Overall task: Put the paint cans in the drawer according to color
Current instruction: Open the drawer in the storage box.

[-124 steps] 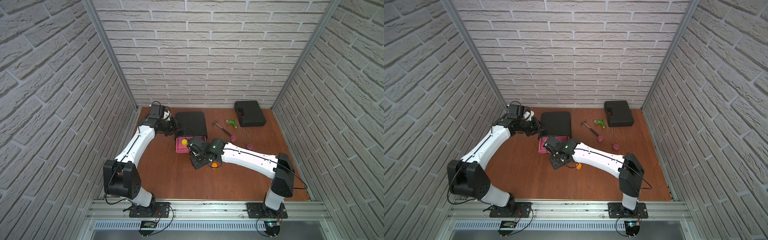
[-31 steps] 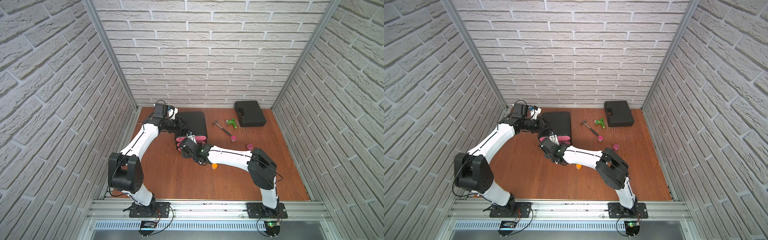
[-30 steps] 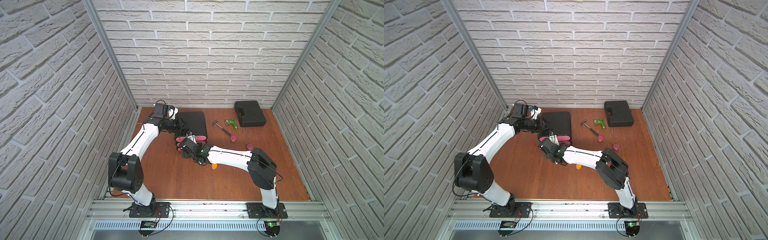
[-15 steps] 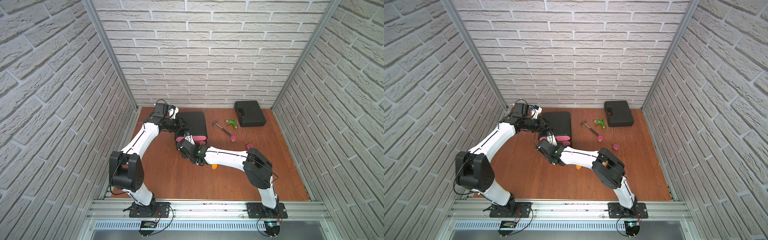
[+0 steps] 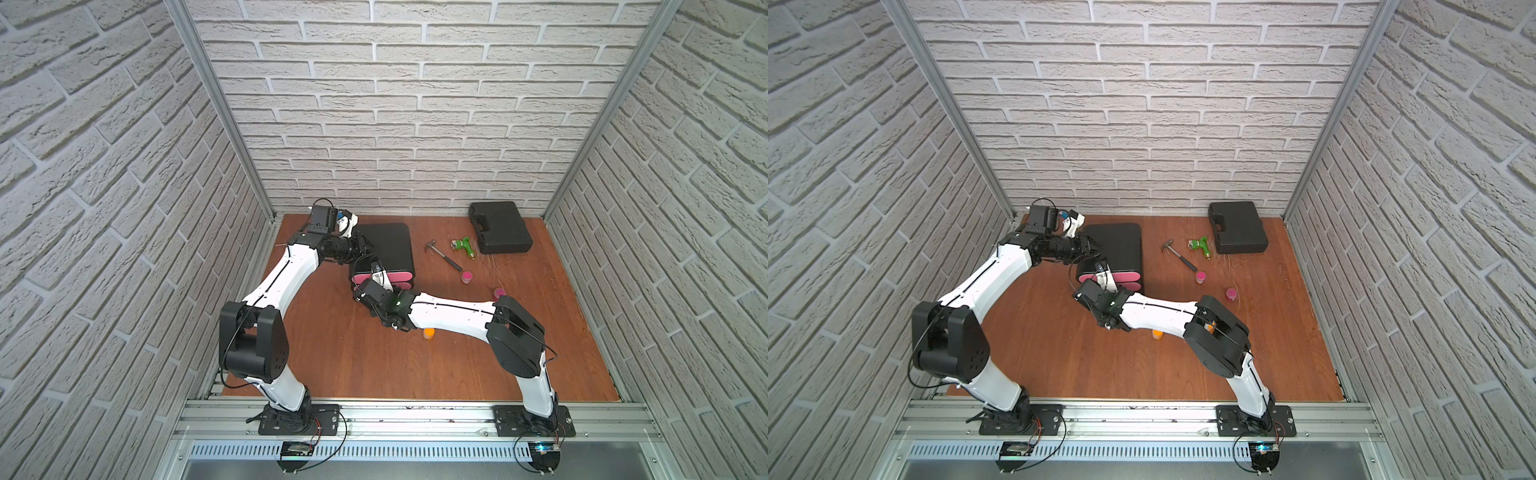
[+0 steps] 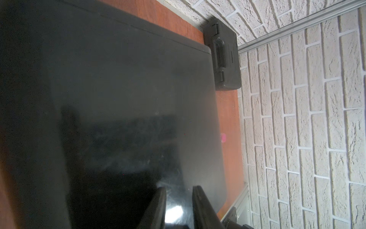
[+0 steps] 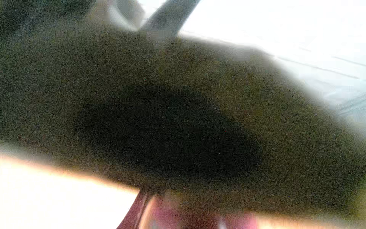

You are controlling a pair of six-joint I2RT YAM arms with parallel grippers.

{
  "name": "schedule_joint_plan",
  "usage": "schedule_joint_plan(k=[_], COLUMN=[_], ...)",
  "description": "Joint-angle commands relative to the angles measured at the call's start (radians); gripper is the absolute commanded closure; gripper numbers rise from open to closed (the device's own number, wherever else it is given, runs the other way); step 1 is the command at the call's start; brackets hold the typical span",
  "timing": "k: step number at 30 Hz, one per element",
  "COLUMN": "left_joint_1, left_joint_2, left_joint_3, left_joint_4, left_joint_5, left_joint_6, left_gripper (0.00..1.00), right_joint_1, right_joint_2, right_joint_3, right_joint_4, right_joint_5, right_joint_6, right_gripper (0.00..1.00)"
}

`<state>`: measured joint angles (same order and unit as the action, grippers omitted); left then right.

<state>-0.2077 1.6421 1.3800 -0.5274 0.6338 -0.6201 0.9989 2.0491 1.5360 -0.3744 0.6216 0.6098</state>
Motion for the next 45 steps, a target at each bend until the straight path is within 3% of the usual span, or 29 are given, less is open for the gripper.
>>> schedule_joint_plan(k=[1, 13, 38, 41, 45], left_joint_1=[0.006, 0.005, -0.015, -0.015, -0.015], left_joint_2=[0.093, 0.106, 0.119, 0.114, 0.109], left_joint_3=[-0.075, -0.086, -0.111, -0.108, -0.076], left_joint_4=[-0.249, -0.235, -0.203, -0.205, -0.227], left_joint_5=[-0.152, -0.167, -0.175, -0.172, -0.154], left_joint_6=[0.019, 0.019, -0.001, -0.001, 0.005], left_gripper=[0.71, 0.71, 0.71, 0.71, 0.7], right_joint_1=[0.011, 0.048, 0.113, 0.109, 0.106], right_joint_2=[-0.034, -0.107, -0.171, -0.174, -0.173], right_joint_3=[-0.022, -0.089, -0.139, -0.141, -0.072], right_joint_4=[0.047, 0.025, -0.062, -0.05, -0.141], right_joint_5=[-0.042, -0.053, -0.042, -0.053, -0.077], right_joint_6=[-0.017, 0.011, 0.084, 0.074, 0.091], right_gripper=[0.66, 0.72, 0.72, 0.64, 0.4])
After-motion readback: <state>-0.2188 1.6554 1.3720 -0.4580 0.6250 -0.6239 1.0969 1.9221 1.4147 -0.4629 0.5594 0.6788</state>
